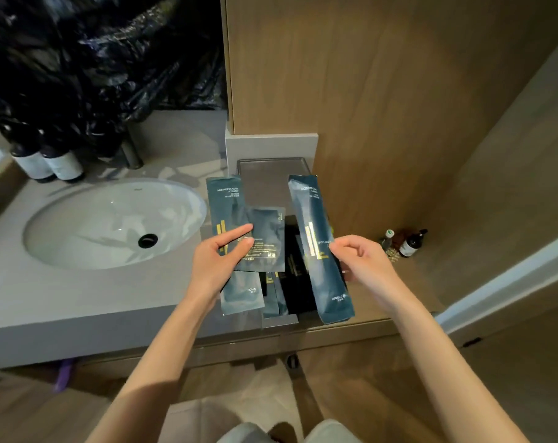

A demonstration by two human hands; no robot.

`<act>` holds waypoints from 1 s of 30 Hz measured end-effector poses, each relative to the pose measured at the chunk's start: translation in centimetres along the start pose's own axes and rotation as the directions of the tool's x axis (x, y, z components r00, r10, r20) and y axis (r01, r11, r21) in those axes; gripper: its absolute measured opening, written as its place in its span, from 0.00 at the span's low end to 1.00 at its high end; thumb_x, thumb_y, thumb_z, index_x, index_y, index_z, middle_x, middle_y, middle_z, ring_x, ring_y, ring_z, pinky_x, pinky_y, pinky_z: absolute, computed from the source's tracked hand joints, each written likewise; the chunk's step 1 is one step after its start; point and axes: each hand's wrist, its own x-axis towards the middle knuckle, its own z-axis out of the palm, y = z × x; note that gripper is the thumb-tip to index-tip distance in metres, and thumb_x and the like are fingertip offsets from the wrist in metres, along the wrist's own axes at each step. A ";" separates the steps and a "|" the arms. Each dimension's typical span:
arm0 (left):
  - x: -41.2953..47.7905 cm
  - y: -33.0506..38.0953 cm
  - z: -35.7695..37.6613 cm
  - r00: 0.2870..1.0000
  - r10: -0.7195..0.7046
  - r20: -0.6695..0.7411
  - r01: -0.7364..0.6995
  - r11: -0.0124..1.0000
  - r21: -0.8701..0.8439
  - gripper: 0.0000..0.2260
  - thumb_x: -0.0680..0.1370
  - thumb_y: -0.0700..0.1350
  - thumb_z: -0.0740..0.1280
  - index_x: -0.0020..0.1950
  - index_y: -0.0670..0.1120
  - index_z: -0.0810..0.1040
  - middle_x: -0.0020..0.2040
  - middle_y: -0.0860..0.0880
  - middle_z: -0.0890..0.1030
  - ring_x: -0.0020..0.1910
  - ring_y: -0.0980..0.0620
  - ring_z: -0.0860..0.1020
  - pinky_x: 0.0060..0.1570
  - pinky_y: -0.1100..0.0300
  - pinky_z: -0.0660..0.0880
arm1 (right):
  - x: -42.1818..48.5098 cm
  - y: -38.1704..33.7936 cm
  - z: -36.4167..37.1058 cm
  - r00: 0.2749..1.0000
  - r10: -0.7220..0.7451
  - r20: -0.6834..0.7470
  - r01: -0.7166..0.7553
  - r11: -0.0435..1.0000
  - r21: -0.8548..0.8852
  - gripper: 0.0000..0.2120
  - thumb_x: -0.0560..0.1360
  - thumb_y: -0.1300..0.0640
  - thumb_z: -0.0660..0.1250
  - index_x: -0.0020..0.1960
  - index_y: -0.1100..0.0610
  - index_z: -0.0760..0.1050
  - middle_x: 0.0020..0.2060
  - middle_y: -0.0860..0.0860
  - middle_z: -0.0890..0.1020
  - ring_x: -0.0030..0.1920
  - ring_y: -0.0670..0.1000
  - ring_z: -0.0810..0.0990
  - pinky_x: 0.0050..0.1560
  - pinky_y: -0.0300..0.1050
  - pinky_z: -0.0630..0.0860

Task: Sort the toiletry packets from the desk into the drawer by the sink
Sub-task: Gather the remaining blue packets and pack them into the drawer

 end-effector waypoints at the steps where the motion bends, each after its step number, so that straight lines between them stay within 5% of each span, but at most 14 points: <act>1: -0.1 -0.2 -0.7 1.000 -0.001 -0.016 0.001 1.000 0.006 0.11 0.74 0.45 0.71 0.55 0.56 0.82 0.50 0.64 0.80 0.51 0.74 0.74 0.50 0.81 0.68 | -0.1 0.3 -0.5 1.000 0.007 -0.018 -0.008 1.000 -0.017 0.06 0.77 0.53 0.67 0.46 0.53 0.82 0.45 0.55 0.84 0.46 0.53 0.81 0.44 0.48 0.76; 5: -0.5 -1.1 -3.3 0.997 -0.033 -0.063 0.034 0.999 0.018 0.11 0.75 0.44 0.71 0.56 0.54 0.82 0.52 0.61 0.80 0.59 0.63 0.75 0.64 0.64 0.67 | -0.6 1.9 -1.4 0.995 0.093 -0.025 -0.096 0.986 -0.137 0.07 0.76 0.55 0.67 0.47 0.55 0.83 0.47 0.59 0.84 0.46 0.51 0.80 0.42 0.44 0.74; 11: -1.0 -2.2 -5.5 0.992 -0.060 -0.109 0.061 0.998 0.007 0.10 0.75 0.44 0.70 0.52 0.59 0.81 0.56 0.56 0.81 0.63 0.57 0.74 0.64 0.61 0.68 | -0.9 3.8 1.1 0.958 0.277 0.078 -0.264 0.954 -0.144 0.07 0.78 0.58 0.66 0.47 0.57 0.82 0.43 0.54 0.85 0.39 0.46 0.83 0.35 0.39 0.76; 15: -1.3 -2.3 -5.9 0.993 -0.068 -0.102 0.069 0.998 0.002 0.11 0.75 0.44 0.70 0.50 0.60 0.81 0.55 0.55 0.81 0.64 0.56 0.74 0.67 0.56 0.68 | 1.3 3.9 4.1 0.967 0.253 0.018 -0.245 0.951 -0.190 0.09 0.78 0.58 0.65 0.51 0.61 0.81 0.31 0.43 0.73 0.31 0.39 0.70 0.19 0.27 0.64; 20: -1.7 -2.0 -5.9 0.994 -0.071 -0.078 0.070 0.997 -0.023 0.10 0.75 0.43 0.70 0.54 0.56 0.81 0.53 0.58 0.81 0.61 0.59 0.75 0.63 0.62 0.69 | 4.8 3.8 7.7 0.972 0.224 -0.069 -0.233 0.955 -0.182 0.12 0.77 0.59 0.65 0.52 0.67 0.79 0.55 0.52 0.80 0.55 0.53 0.78 0.40 0.42 0.77; 23: -1.9 -2.0 -6.0 0.994 -0.075 -0.077 0.072 0.997 -0.037 0.10 0.75 0.43 0.70 0.54 0.55 0.82 0.53 0.58 0.81 0.59 0.62 0.75 0.61 0.63 0.69 | 5.9 4.3 9.0 0.974 0.189 -0.126 -0.213 0.952 -0.221 0.13 0.77 0.59 0.65 0.51 0.71 0.79 0.57 0.53 0.83 0.57 0.58 0.80 0.57 0.54 0.77; 27: -2.1 -2.1 -6.4 0.995 -0.066 -0.080 0.065 0.998 -0.011 0.11 0.75 0.43 0.69 0.55 0.55 0.81 0.53 0.60 0.80 0.50 0.76 0.73 0.50 0.74 0.69 | 6.4 5.5 10.0 0.973 0.183 -0.144 -0.214 0.946 -0.242 0.06 0.76 0.59 0.67 0.42 0.55 0.80 0.52 0.54 0.82 0.51 0.58 0.82 0.53 0.57 0.80; 30: -2.2 -2.2 -6.4 0.995 -0.065 -0.082 0.064 0.998 -0.011 0.11 0.75 0.43 0.69 0.55 0.55 0.81 0.52 0.61 0.80 0.51 0.73 0.74 0.47 0.74 0.69 | 6.5 6.2 10.4 0.978 0.154 -0.139 -0.187 0.944 -0.271 0.05 0.76 0.59 0.68 0.46 0.56 0.83 0.48 0.53 0.82 0.46 0.56 0.82 0.48 0.54 0.82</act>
